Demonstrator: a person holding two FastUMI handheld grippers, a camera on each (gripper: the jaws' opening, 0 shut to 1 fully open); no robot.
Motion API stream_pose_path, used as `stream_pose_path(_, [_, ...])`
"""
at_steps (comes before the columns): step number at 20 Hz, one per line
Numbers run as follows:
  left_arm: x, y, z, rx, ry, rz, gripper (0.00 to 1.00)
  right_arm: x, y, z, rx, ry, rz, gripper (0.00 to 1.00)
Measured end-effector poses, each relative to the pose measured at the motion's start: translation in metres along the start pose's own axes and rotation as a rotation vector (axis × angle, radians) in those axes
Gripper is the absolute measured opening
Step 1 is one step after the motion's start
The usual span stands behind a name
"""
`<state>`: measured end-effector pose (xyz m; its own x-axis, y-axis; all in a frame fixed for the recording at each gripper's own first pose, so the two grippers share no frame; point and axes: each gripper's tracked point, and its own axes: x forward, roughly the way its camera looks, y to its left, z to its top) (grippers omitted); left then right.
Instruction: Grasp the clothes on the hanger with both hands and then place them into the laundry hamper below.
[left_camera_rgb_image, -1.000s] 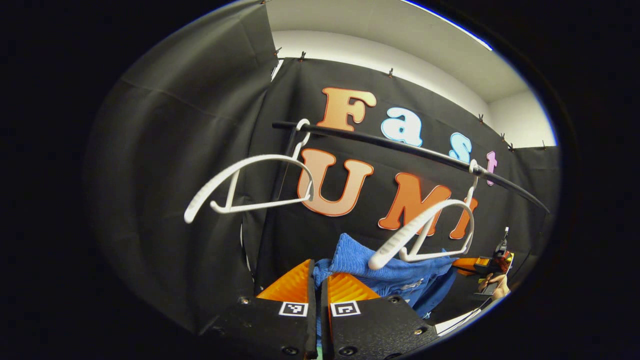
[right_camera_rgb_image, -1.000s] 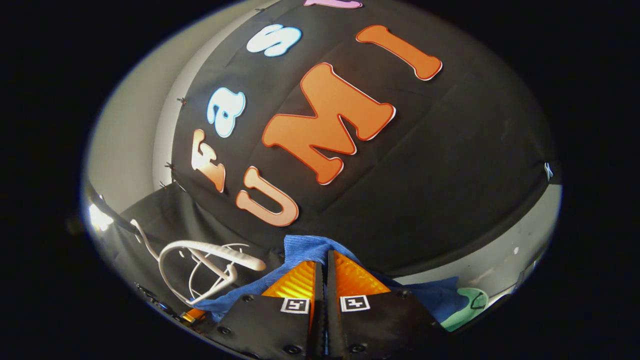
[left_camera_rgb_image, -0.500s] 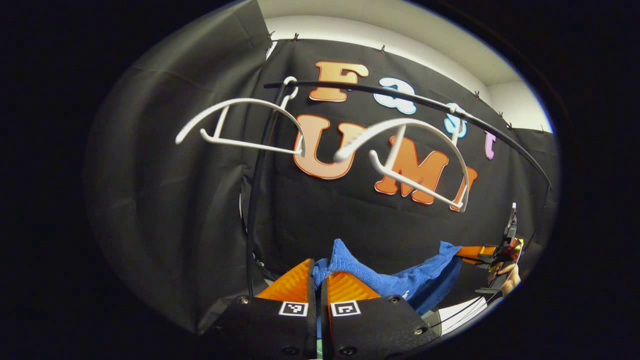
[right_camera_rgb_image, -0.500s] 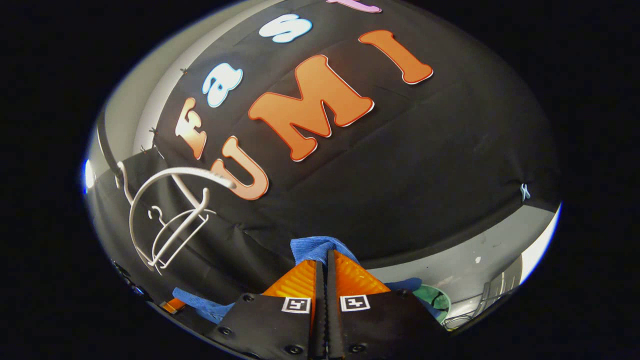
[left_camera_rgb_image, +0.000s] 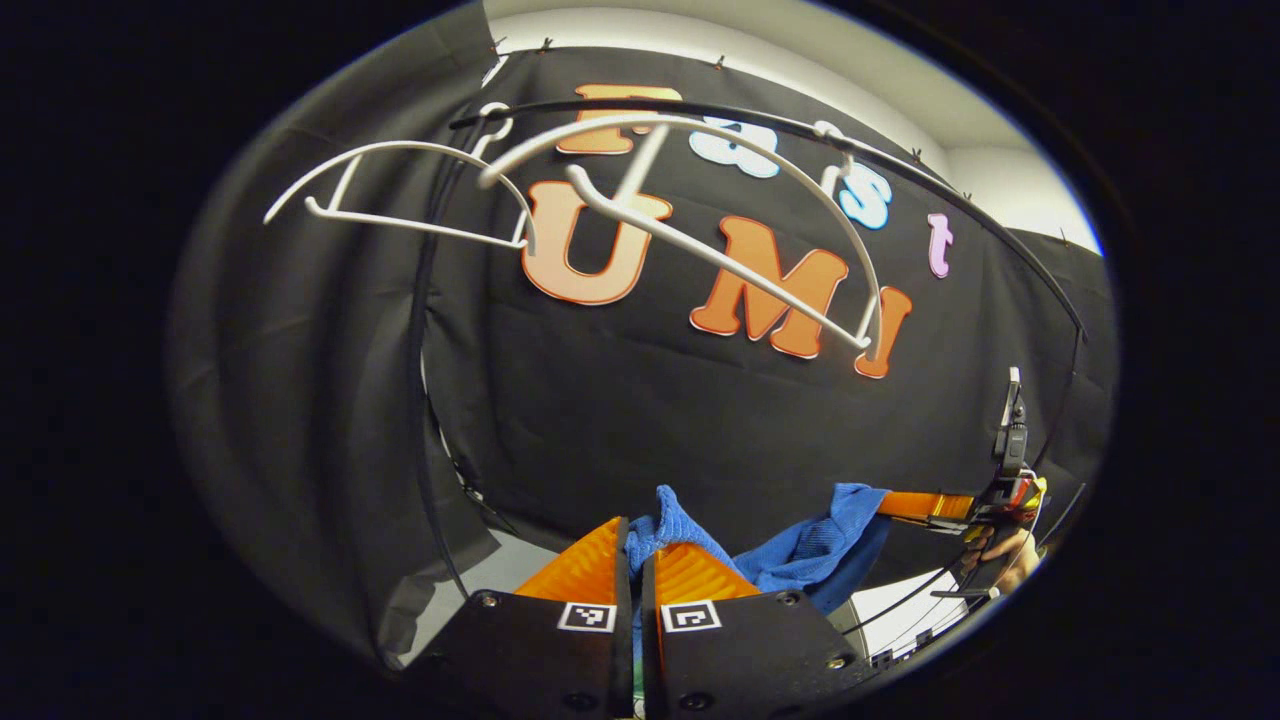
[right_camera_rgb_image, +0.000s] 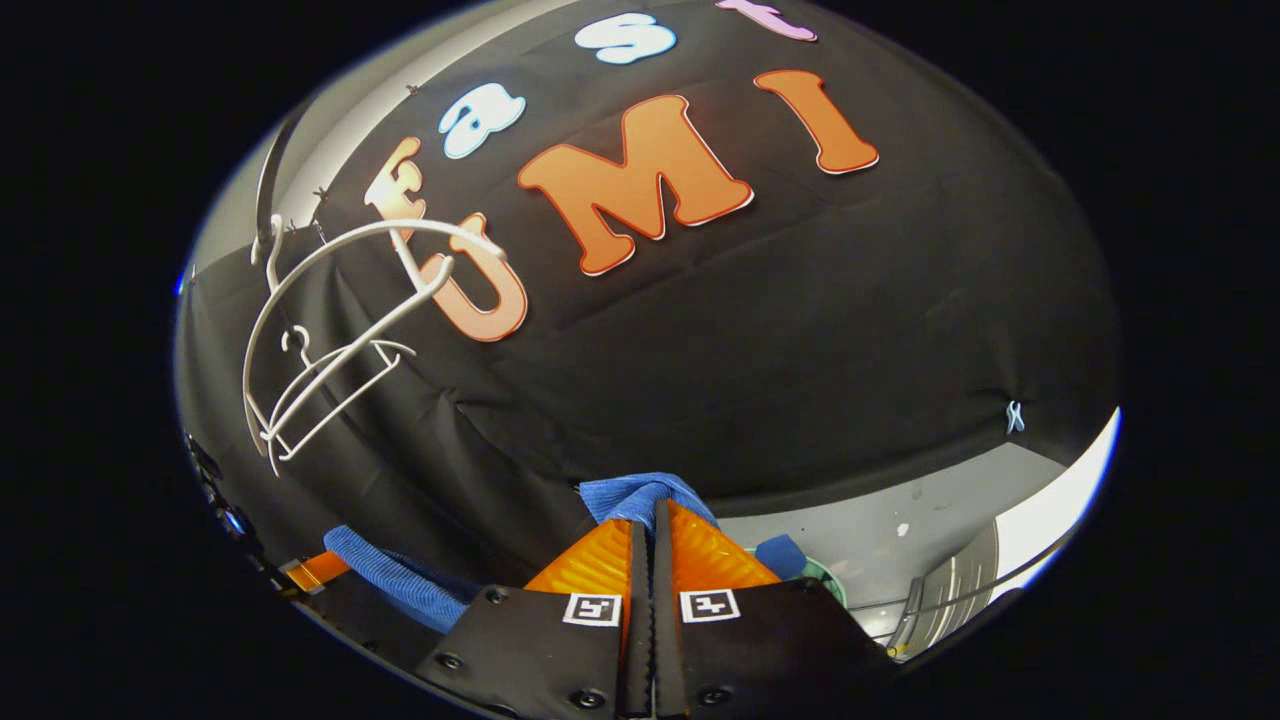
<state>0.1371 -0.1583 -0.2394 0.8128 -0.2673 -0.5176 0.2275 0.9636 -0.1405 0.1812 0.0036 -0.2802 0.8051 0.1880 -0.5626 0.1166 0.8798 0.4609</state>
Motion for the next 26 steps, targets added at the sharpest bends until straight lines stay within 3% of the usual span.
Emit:
stream_pose_path(13, [0.063,-0.1,-0.063,0.012,0.139,-0.128,0.02,-0.006,-0.013,-0.061,-0.123,0.101,-0.083,0.08])
stream_pose_path(19, [0.088,-0.113,-0.116,0.037,0.277,-0.143,0.03,0.005,-0.033,-0.102,-0.145,0.192,-0.126,0.09])
stream_pose_path(26, [0.107,-0.106,-0.184,0.087,0.456,-0.101,0.03,0.028,-0.065,-0.148,-0.148,0.299,-0.182,0.08])
